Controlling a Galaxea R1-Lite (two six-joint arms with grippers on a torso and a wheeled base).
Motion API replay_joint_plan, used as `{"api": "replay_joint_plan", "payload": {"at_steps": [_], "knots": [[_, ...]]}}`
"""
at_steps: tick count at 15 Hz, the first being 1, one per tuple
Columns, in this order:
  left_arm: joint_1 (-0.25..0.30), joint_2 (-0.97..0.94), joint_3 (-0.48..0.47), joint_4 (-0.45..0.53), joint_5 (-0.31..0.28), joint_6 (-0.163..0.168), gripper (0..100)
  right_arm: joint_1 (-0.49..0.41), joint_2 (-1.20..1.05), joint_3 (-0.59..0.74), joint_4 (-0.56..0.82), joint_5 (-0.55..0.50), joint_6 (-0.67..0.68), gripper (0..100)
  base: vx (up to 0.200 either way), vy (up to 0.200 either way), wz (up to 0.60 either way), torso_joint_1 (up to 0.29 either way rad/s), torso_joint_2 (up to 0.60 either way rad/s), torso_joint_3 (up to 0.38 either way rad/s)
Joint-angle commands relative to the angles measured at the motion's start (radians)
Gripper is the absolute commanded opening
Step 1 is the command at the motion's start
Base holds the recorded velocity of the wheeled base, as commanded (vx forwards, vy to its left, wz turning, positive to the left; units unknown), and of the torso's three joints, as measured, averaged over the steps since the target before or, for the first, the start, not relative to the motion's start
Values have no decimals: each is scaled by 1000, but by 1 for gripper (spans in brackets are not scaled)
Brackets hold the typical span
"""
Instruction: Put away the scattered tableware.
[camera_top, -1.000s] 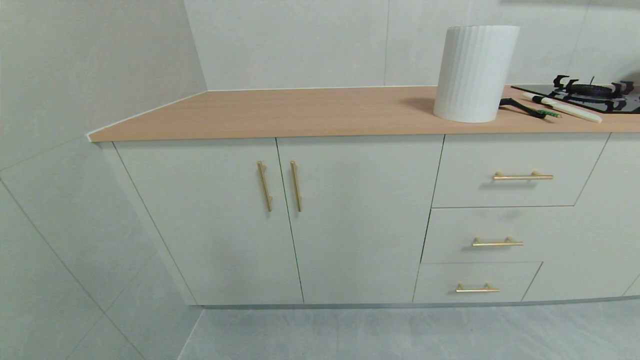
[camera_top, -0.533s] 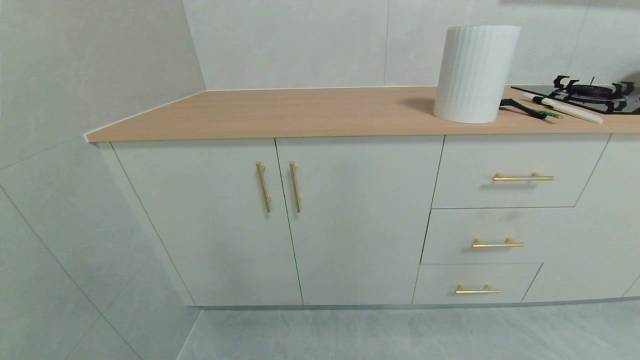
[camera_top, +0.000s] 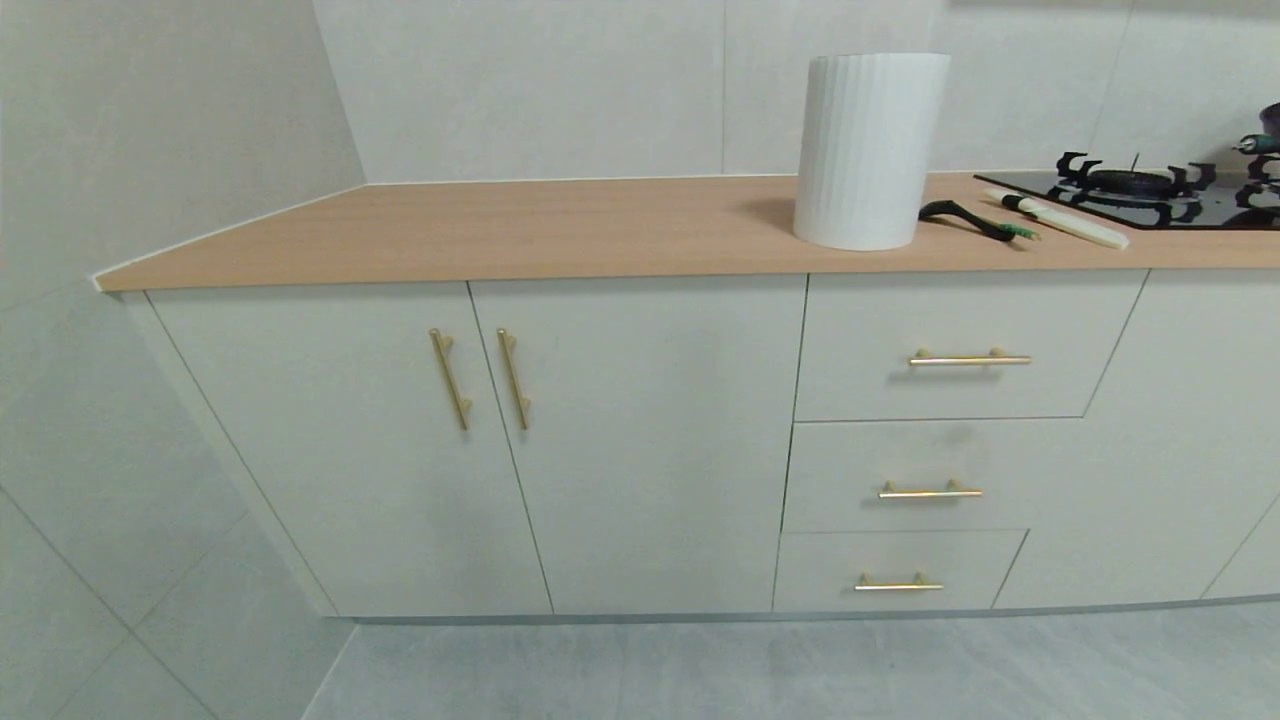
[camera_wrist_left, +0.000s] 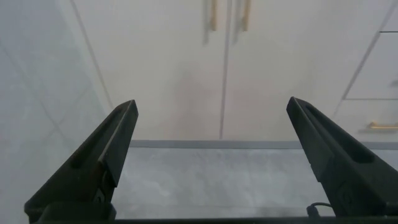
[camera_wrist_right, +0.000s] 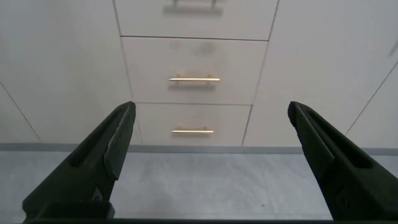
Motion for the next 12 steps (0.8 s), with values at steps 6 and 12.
{"api": "replay_joint_plan", "payload": {"at_steps": [6, 12], "knots": [[0, 0, 0, 0, 1, -1, 100, 0, 2, 0, 0, 0, -1, 100, 0, -100, 0, 1, 0, 1], [0, 0, 0, 0, 1, -1, 100, 0, 2, 0, -1, 0, -2, 100, 100, 0, 0, 0, 1, 0]]}}
